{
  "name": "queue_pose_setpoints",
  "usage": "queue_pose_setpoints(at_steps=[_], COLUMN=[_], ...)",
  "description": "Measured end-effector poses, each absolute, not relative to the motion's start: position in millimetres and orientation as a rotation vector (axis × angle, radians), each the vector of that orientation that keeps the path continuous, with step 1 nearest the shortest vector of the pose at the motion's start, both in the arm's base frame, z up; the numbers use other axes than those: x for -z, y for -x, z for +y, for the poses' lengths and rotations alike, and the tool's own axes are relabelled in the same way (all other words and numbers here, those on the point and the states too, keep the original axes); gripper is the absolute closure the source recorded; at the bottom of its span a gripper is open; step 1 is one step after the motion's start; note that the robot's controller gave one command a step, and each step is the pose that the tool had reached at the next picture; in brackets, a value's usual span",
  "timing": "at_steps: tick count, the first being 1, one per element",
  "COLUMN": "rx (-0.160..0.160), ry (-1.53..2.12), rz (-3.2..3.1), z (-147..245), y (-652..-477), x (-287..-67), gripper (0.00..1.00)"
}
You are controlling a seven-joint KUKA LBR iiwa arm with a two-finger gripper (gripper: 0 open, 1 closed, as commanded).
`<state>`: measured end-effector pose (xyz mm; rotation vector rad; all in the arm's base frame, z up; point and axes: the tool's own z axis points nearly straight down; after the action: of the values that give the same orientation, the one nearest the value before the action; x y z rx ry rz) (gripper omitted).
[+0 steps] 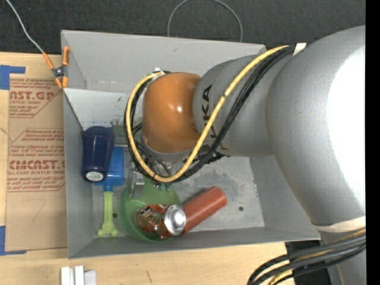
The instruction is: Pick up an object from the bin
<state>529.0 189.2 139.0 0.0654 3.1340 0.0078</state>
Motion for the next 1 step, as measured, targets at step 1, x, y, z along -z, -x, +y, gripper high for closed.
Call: queue_pose_setpoints(at_steps=[1], rx=[-0.008], ry=[-0.066], rz=[3.134], z=[189.2], y=[-528.9], x=[-139.0], gripper=[1.0])
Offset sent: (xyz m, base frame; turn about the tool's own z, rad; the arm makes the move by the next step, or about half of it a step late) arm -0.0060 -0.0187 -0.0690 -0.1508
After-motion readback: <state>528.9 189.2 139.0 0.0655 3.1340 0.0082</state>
